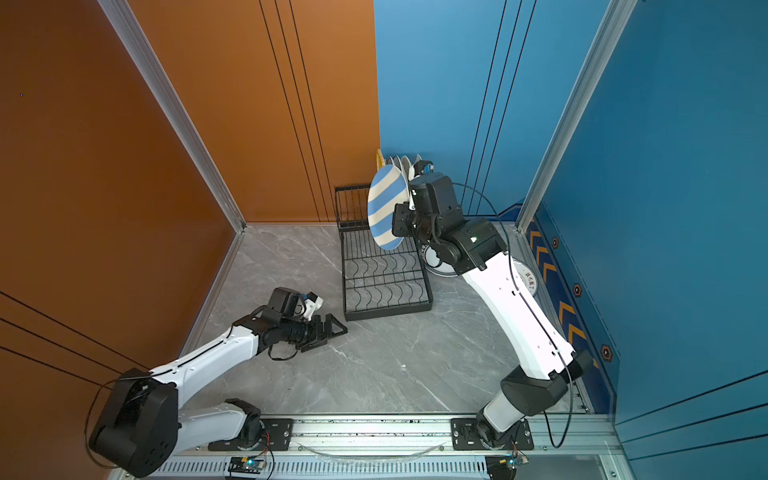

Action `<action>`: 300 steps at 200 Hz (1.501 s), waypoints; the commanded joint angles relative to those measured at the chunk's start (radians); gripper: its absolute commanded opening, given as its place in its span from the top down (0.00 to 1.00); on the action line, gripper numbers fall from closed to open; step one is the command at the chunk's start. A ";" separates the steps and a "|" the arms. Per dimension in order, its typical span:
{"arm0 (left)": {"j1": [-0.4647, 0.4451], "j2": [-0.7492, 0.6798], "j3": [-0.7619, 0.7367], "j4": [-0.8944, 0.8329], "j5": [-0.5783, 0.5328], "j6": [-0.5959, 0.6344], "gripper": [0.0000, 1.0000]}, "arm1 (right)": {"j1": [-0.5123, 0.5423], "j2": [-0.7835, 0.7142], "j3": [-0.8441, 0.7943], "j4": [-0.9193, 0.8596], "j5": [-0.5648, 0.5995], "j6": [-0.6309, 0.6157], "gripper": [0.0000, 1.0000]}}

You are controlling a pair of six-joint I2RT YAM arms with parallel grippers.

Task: Load the plates into the dish rack
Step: 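Lift the striped plate upright with the right gripper and carry it to the rack, then lower the striped plate into the rack slot beside the mat with the right gripper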

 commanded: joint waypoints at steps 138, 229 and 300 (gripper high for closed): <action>0.041 0.041 0.055 -0.038 0.011 0.055 0.02 | 0.113 0.429 0.331 0.365 0.504 -0.351 1.00; 0.060 0.041 0.045 -0.037 0.011 0.060 0.02 | 0.058 0.529 0.355 0.418 0.501 -0.368 1.00; 0.073 0.057 0.052 -0.038 0.019 0.064 0.02 | 0.020 0.585 0.355 0.409 0.505 -0.357 1.00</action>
